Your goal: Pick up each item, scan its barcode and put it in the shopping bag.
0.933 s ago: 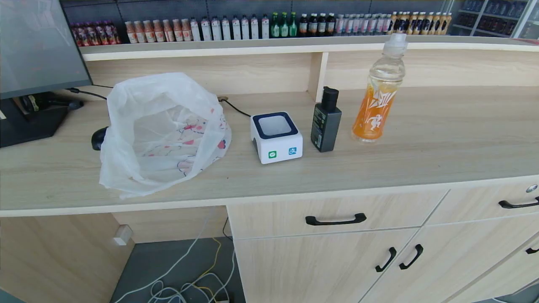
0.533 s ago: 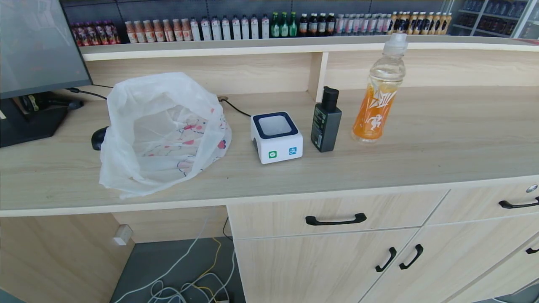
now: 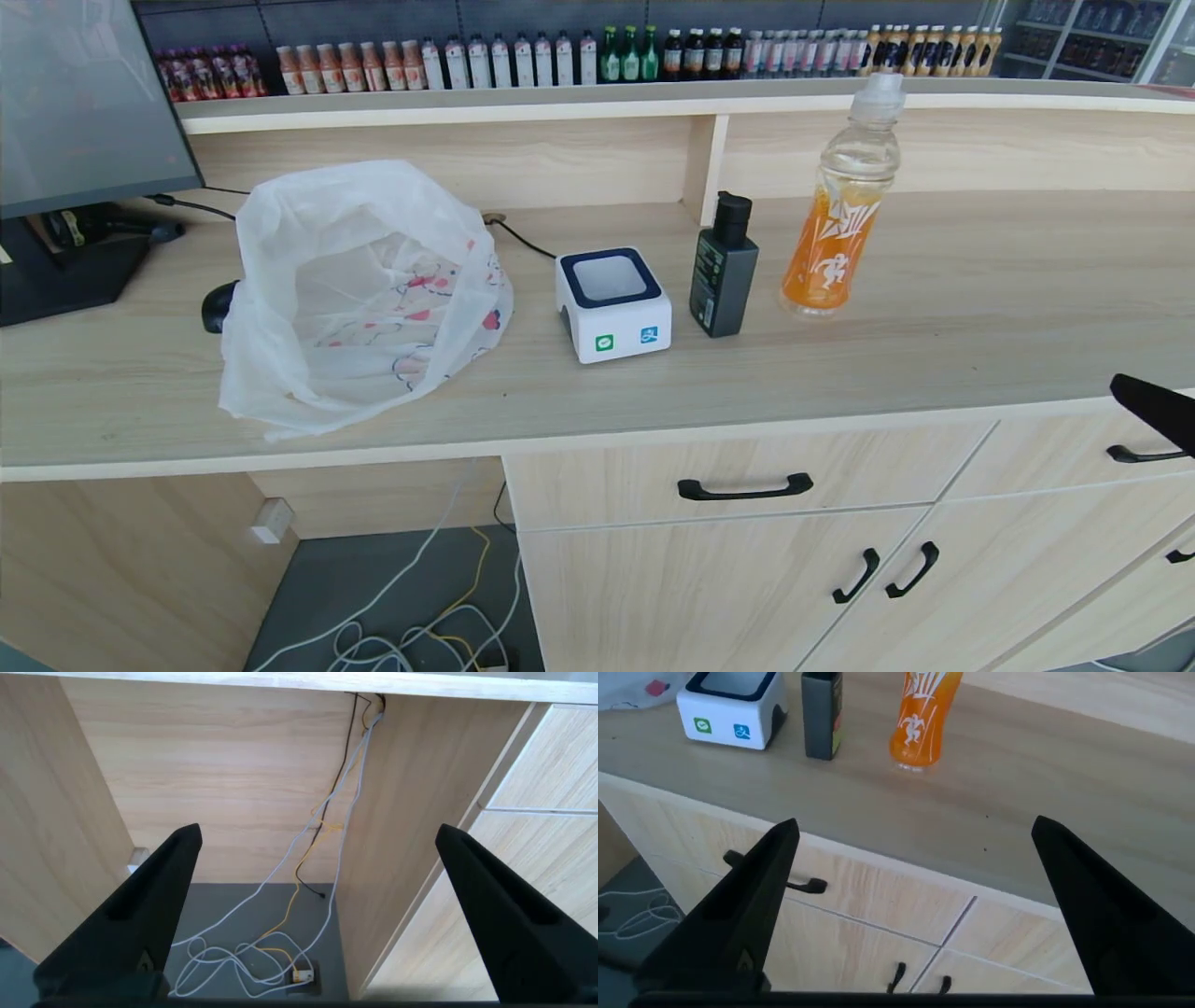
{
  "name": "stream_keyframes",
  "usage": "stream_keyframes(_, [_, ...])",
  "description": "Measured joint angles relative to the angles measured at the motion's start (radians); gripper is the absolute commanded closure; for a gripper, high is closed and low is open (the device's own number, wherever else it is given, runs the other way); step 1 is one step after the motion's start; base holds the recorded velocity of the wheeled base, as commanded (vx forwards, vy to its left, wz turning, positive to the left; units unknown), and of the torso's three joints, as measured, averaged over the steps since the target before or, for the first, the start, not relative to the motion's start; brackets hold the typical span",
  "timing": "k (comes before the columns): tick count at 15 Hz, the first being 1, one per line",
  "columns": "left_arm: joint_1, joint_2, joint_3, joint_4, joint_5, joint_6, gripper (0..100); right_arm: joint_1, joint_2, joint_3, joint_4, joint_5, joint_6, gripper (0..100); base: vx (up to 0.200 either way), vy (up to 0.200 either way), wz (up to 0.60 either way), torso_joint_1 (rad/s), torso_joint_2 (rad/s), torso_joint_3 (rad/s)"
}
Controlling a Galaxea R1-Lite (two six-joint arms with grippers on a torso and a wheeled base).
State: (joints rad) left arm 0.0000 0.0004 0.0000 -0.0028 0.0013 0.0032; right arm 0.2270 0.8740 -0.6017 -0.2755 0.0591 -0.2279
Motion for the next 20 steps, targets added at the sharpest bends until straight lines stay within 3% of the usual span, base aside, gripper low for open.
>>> stream_keyframes(5, [0.0, 0.0, 0.0, 0.0, 0.0, 0.0, 0, 0.069, 0.151, -0.105, -0.069, 0.03, 0.097, 0, 0.0, 0.0, 0.0, 0.0, 0.0, 0.0])
stream_keyframes(10, [0.0, 0.0, 0.0, 0.0, 0.0, 0.0, 0, 0.174, 0.301, -0.16, -0.246, 0.033, 0.171, 0, 0.0, 0.0, 0.0, 0.0, 0.0, 0.0])
stream_keyframes(16, [0.0, 0.0, 0.0, 0.0, 0.0, 0.0, 0, 0.262, 0.441, -0.206, -0.256, 0.014, 0.183, 0, 0.0, 0.0, 0.0, 0.0, 0.0, 0.0])
stream_keyframes(20, [0.0, 0.0, 0.0, 0.0, 0.0, 0.0, 0, 0.276, 0.55, -0.314, -0.267, 0.002, 0.192, 0, 0.0, 0.0, 0.0, 0.0, 0.0, 0.0])
